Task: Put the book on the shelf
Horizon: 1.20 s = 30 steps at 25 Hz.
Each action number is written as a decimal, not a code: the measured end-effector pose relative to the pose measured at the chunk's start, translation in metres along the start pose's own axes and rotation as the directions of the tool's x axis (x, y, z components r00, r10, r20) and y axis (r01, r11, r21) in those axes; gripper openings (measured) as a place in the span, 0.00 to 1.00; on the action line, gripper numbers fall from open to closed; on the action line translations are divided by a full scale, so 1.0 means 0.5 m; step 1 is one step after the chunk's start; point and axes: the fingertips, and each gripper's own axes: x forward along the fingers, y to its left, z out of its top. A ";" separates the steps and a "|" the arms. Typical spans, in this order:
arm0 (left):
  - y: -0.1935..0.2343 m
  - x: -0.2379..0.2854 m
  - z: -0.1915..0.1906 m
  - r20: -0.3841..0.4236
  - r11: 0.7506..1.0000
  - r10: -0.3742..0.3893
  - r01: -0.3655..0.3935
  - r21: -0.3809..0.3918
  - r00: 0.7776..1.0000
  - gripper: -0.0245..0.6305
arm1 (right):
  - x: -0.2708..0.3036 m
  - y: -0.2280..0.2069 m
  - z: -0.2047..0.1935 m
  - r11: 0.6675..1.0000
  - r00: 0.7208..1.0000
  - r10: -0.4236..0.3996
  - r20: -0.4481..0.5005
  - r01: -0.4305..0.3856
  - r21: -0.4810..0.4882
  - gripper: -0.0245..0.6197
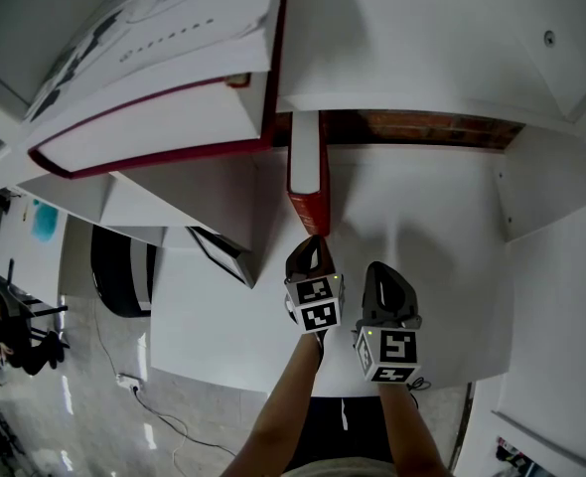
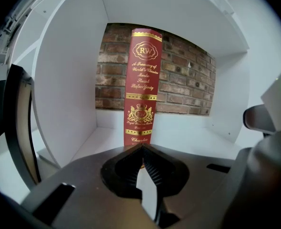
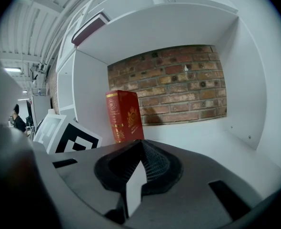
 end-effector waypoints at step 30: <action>-0.062 -0.255 0.049 0.155 0.998 -0.019 0.027 -0.049 0.988 0.06 | -0.088 0.006 0.019 1.000 0.999 0.011 0.030 -0.011 0.006 0.06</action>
